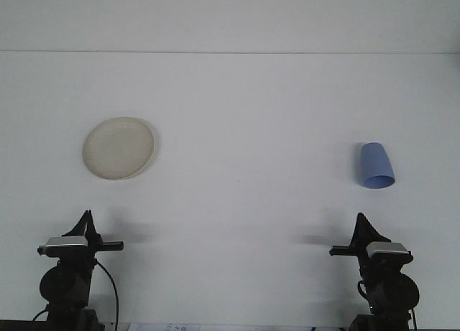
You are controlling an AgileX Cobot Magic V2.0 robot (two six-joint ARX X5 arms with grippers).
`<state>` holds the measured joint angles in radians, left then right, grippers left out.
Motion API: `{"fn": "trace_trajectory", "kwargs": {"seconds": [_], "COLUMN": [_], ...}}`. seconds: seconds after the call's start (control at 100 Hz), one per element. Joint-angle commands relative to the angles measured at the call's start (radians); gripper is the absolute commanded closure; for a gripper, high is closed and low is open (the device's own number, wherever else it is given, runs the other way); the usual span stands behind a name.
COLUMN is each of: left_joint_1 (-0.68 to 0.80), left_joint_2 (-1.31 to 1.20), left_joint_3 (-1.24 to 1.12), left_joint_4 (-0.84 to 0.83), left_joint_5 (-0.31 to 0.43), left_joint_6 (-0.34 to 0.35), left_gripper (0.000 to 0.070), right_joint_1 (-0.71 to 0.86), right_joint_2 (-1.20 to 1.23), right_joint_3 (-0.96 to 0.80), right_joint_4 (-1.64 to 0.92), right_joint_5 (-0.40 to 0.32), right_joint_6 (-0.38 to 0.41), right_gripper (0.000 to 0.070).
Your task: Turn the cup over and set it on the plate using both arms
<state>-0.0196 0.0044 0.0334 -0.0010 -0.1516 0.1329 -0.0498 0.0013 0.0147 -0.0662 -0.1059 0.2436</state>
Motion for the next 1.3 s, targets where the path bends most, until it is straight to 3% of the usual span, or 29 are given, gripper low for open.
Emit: {"fn": "trace_trajectory", "kwargs": {"seconds": [0.0,0.12,0.2,0.25,0.34,0.39,0.52,0.61,0.85,1.29], "left_joint_1": [0.002,0.002,0.002,0.002,0.002,0.002,0.002,0.002,0.002,0.002], "left_joint_2": [-0.001,-0.001,-0.001,-0.001,-0.001,-0.001,-0.001,-0.001,-0.001,-0.001], "left_joint_3": [-0.018,-0.018,-0.018,-0.018,-0.018,-0.018,-0.018,-0.018,-0.018,-0.018], "left_joint_4": [0.010,0.010,0.010,0.010,0.010,0.010,0.010,0.010,0.010,0.010], "left_joint_5": [-0.002,-0.002,-0.002,-0.002,-0.002,-0.002,-0.002,-0.002,-0.002,-0.002], "left_joint_6": [0.008,0.008,0.008,0.008,0.008,0.008,0.008,0.008,0.008,0.008], "left_gripper": [0.0684,0.0684,0.0684,0.0684,0.0684,0.0684,0.0684,0.0684,0.0684,0.0684], "right_joint_1": [-0.002,-0.002,-0.002,-0.002,-0.002,-0.002,-0.003,-0.011,-0.105,-0.266], "right_joint_2": [0.000,0.001,0.029,0.060,0.156,0.221,0.402,0.530,0.874,1.222], "right_joint_3": [0.002,0.084,0.174,0.236,0.344,0.394,0.476,0.500,0.502,0.502], "right_joint_4": [0.035,0.006,-0.028,-0.050,-0.094,-0.122,-0.152,-0.142,-0.084,0.290], "right_joint_5": [-0.002,0.081,0.161,0.189,0.256,0.282,0.344,0.347,0.330,0.157], "right_joint_6": [0.112,0.199,0.164,0.105,-0.017,-0.069,-0.182,-0.242,-0.288,-0.406], "right_gripper": [0.0696,0.0697,0.0680,0.0582,0.0288,0.0223,0.0221,0.0221,0.0222,0.0223]}}
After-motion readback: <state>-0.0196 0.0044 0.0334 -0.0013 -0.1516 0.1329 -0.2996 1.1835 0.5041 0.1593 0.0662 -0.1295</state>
